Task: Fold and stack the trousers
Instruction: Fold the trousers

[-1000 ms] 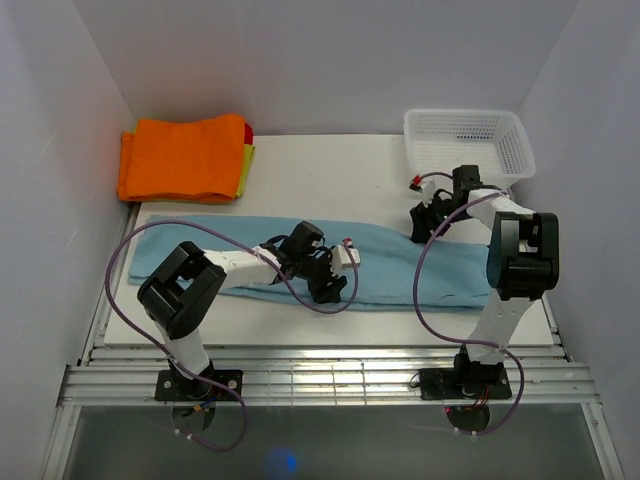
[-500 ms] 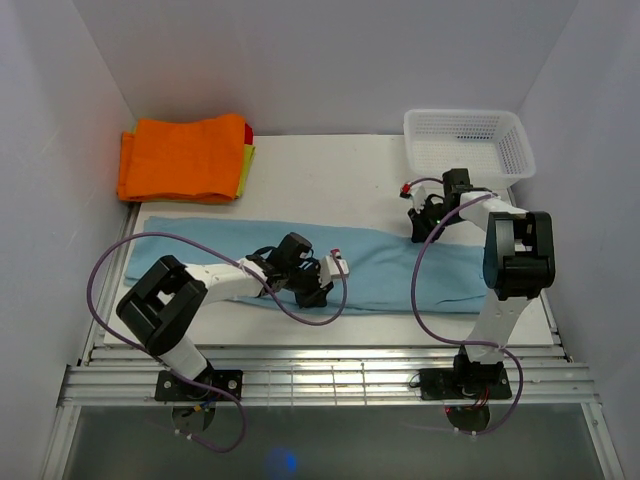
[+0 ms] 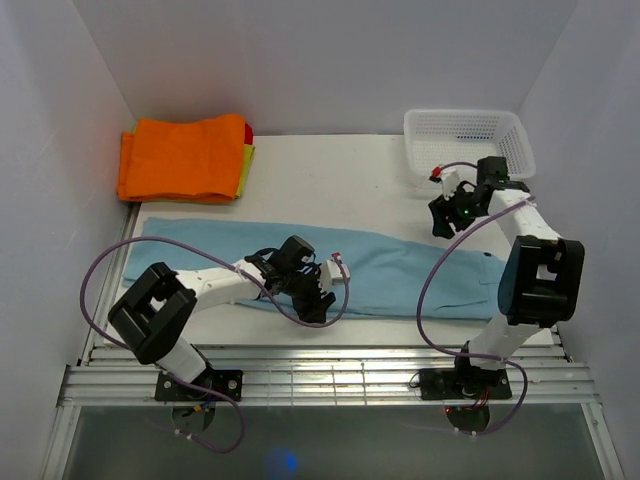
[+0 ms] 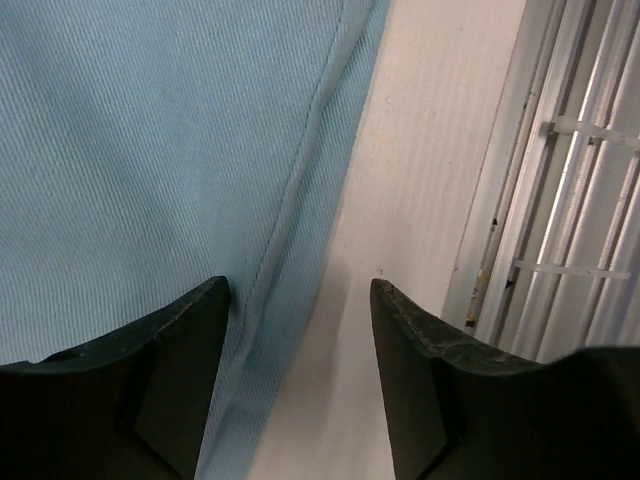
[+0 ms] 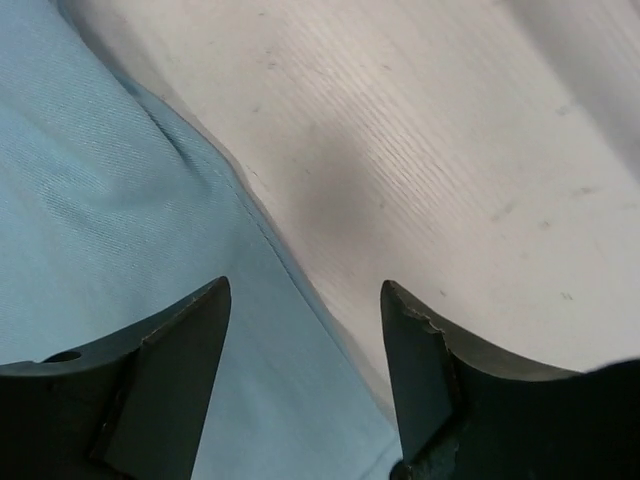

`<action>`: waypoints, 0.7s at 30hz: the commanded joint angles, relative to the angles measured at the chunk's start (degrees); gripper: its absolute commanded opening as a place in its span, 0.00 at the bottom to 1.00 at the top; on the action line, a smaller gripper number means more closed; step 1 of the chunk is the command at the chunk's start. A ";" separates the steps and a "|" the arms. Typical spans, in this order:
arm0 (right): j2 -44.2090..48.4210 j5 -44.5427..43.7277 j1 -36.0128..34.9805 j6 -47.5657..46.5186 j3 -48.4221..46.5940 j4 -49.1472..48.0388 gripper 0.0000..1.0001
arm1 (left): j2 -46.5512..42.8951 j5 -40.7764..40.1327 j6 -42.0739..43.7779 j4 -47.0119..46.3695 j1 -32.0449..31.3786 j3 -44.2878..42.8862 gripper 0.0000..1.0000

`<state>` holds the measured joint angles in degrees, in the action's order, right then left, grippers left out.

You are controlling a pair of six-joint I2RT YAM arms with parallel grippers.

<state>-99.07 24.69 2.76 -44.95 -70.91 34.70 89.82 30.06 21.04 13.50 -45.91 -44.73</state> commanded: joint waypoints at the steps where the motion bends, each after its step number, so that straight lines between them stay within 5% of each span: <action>1: 5.37 -0.87 4.78 5.91 -3.09 5.46 0.69 | -6.14 -0.97 -8.17 5.58 -0.15 -1.93 0.69; 5: 6.60 5.08 15.84 9.18 -2.92 12.31 0.73 | -10.98 -1.06 -15.91 5.48 3.27 -3.69 0.82; 9: 8.27 7.74 23.50 5.93 -1.25 17.33 0.71 | -13.35 6.05 -24.01 8.12 20.97 -4.93 0.87; 13: 11.70 11.79 21.50 3.82 2.18 21.19 0.68 | -17.47 6.94 -24.38 14.17 38.40 -6.33 0.90; 18: 9.25 5.30 17.10 4.08 9.63 16.92 0.66 | -17.85 2.90 -17.45 22.16 62.28 -9.32 0.91; 21: 3.98 -2.87 17.54 2.42 10.53 12.17 0.64 | -15.03 7.70 -15.51 26.39 74.76 -10.29 0.90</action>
<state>-91.18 28.77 19.14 -40.23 -61.54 51.16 74.13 33.67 2.24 31.31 19.18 -53.17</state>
